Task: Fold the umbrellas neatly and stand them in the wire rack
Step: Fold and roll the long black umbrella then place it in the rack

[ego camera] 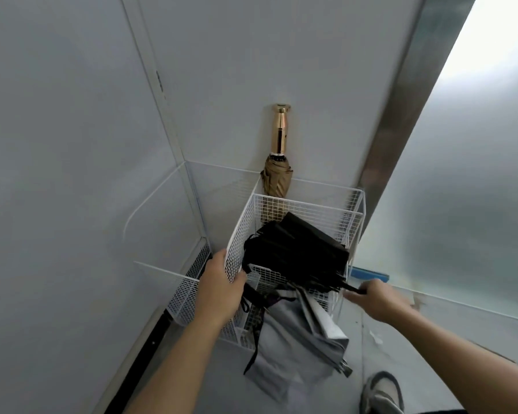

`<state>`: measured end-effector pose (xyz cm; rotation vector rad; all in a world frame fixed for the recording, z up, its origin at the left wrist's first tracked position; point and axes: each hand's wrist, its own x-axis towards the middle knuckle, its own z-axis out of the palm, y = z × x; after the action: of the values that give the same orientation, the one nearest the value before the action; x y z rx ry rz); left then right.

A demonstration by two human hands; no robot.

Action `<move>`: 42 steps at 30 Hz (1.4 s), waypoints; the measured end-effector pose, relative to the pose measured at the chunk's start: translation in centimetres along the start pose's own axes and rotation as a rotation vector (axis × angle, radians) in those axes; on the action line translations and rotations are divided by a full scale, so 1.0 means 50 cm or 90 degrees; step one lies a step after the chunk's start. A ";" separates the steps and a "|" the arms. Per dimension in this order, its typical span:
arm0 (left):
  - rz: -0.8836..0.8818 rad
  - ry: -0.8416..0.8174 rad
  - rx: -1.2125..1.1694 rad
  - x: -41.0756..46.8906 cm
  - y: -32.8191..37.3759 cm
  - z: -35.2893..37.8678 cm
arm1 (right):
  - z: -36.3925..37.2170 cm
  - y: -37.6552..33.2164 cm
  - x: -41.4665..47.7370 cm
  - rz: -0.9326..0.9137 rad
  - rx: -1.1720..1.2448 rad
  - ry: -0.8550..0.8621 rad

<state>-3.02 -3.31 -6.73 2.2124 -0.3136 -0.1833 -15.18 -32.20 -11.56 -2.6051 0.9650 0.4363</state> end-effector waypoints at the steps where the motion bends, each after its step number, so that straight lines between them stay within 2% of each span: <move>1: -0.002 0.004 0.006 0.000 -0.003 -0.002 | -0.006 -0.002 -0.004 -0.005 -0.006 0.045; 3: -0.002 0.016 0.028 -0.004 -0.003 -0.005 | -0.029 -0.003 -0.010 -0.018 -0.045 0.137; 5: 0.017 0.037 0.077 -0.015 0.002 -0.010 | -0.059 -0.003 -0.019 -0.038 -0.063 0.185; 9: 0.144 0.051 0.205 -0.045 0.031 -0.016 | -0.127 0.012 -0.052 -0.071 -0.086 0.243; 13: 0.253 0.002 0.370 -0.052 0.084 -0.011 | -0.175 0.025 -0.092 -0.114 -0.117 0.288; 18: 0.328 -0.075 0.542 -0.041 0.134 0.001 | -0.176 0.055 -0.127 -0.131 -0.143 0.308; 26: 0.287 -0.149 0.630 -0.025 0.092 0.031 | -0.068 0.078 -0.081 -0.117 0.033 0.154; 31: 0.308 -0.147 0.691 0.022 0.080 0.088 | -0.061 0.101 -0.025 -0.124 0.099 0.184; 35: 0.248 -0.154 0.691 0.076 0.074 0.142 | -0.046 0.122 0.025 -0.111 0.093 0.222; 39: 0.200 -0.206 0.657 0.119 0.050 0.173 | -0.004 0.132 0.073 -0.089 0.093 0.182; 42: 0.215 -0.235 0.627 0.141 0.048 0.167 | 0.019 0.128 0.092 -0.083 0.143 0.150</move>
<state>1.35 -13.05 -10.10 3.0196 -1.1746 -0.2925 -16.31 -39.00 -15.46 -2.5298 0.8518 -0.0131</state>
